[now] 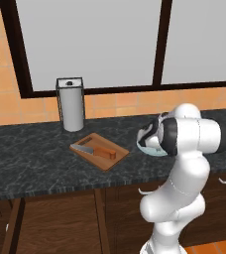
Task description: Pick up the knife from the drawer and place it on the cutting board. Then place the meat from the plate to the cutting board.
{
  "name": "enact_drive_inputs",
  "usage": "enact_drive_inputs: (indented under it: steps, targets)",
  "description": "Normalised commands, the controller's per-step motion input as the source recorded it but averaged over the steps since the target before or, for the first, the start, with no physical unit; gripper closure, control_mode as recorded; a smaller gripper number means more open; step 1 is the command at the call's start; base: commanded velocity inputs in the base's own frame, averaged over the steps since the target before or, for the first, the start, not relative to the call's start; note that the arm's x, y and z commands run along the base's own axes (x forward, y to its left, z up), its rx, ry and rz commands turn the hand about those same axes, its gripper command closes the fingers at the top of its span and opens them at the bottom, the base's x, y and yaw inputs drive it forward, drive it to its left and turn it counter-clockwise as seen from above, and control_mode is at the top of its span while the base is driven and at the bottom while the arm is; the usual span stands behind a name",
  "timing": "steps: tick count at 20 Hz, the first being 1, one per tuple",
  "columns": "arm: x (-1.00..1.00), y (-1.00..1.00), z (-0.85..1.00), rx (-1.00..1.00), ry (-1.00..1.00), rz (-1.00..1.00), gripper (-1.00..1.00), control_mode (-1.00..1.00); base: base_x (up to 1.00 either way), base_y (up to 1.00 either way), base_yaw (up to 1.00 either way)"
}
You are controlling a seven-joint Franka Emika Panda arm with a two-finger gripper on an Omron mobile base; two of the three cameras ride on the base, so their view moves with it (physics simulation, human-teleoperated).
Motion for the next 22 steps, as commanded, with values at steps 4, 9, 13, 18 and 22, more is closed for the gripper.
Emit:
enact_drive_inputs:
  steps: [4,9,13,18,22]
  targets:
    - [-0.09,0.75,0.98,0.00,0.00,0.13,1.00,-1.00,0.00,0.00,0.00]
    - [0.00,0.99,0.80,0.00,0.07,0.22,1.00,-1.00,0.00,0.00,0.00]
    - [0.00,0.84,0.63,0.00,0.16,0.24,1.00,-1.00,0.00,0.00,0.00]
    - [0.00,0.61,-0.01,0.00,0.11,0.24,1.00,-1.00,0.00,0.00,0.00]
    - [0.00,0.45,-0.15,0.00,0.01,0.18,1.00,-1.00,0.00,0.00,0.00]
